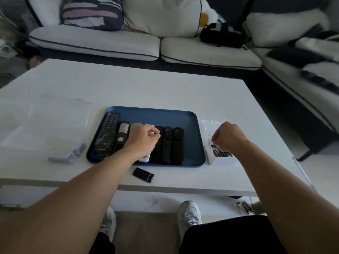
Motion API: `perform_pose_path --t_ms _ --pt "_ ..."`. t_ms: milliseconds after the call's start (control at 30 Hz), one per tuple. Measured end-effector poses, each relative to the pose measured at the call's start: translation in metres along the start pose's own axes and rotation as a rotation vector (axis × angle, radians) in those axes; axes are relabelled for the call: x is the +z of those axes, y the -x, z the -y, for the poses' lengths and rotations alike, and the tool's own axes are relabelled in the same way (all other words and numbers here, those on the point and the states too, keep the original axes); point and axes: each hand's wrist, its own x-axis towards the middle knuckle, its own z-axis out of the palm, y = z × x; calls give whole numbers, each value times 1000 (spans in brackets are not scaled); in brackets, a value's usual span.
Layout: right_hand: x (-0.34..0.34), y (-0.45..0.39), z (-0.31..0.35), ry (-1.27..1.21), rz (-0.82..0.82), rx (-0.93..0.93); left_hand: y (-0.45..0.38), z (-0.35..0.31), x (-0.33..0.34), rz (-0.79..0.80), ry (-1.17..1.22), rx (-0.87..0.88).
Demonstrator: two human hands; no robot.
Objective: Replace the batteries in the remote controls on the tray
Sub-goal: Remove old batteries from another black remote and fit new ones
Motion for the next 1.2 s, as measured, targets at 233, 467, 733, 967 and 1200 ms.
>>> perform_pose_path --t_ms 233,467,733,967,1200 --pt "11 12 -11 91 117 22 -5 -5 12 -27 -9 33" --pt "18 8 -14 48 132 27 -7 -10 18 -45 -47 59" --pt "-4 4 -27 55 68 7 -8 -7 19 -58 -93 90" --pt "-7 14 -33 222 193 -120 -13 -2 26 -68 -77 113" --pt "-6 15 -25 350 165 -168 -21 -2 38 -76 -50 150"
